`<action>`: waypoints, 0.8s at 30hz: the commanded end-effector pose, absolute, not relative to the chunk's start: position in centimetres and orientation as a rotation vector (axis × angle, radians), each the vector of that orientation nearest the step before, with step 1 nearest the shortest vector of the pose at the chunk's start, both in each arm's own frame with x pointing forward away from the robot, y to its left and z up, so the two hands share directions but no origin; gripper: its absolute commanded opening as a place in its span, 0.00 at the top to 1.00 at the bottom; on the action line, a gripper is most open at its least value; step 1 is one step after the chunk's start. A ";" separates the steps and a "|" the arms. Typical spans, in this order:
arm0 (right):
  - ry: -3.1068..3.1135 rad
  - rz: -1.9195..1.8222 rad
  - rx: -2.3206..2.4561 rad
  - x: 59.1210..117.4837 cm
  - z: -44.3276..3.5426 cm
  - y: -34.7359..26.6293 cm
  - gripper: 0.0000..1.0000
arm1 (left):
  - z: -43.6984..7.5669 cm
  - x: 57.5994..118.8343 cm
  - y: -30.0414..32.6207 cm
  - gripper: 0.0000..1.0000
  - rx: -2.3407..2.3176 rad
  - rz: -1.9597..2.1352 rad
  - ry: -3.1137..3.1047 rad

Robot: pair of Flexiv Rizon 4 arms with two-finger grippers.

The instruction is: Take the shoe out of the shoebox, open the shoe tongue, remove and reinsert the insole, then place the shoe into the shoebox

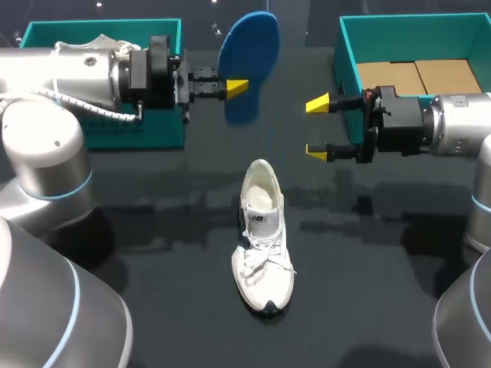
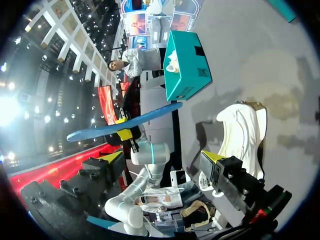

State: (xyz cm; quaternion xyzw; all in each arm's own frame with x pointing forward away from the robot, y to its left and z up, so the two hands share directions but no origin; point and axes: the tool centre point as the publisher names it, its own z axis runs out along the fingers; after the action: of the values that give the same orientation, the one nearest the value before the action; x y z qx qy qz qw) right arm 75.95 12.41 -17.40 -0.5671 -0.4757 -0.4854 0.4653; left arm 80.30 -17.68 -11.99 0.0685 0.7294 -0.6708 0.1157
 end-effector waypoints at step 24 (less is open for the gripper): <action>-1.169 -1.192 -1.393 76.0 -17.5 12.5 0.00 | -13.4 78.3 -16.3 1.00 1.002 -1.699 1.537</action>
State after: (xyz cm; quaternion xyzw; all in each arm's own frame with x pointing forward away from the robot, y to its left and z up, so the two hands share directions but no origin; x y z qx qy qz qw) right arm 75.98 12.38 -17.39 -0.5666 -0.4760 -0.4856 0.4654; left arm 77.93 -16.78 -12.82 0.3327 0.6344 -0.6292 0.3016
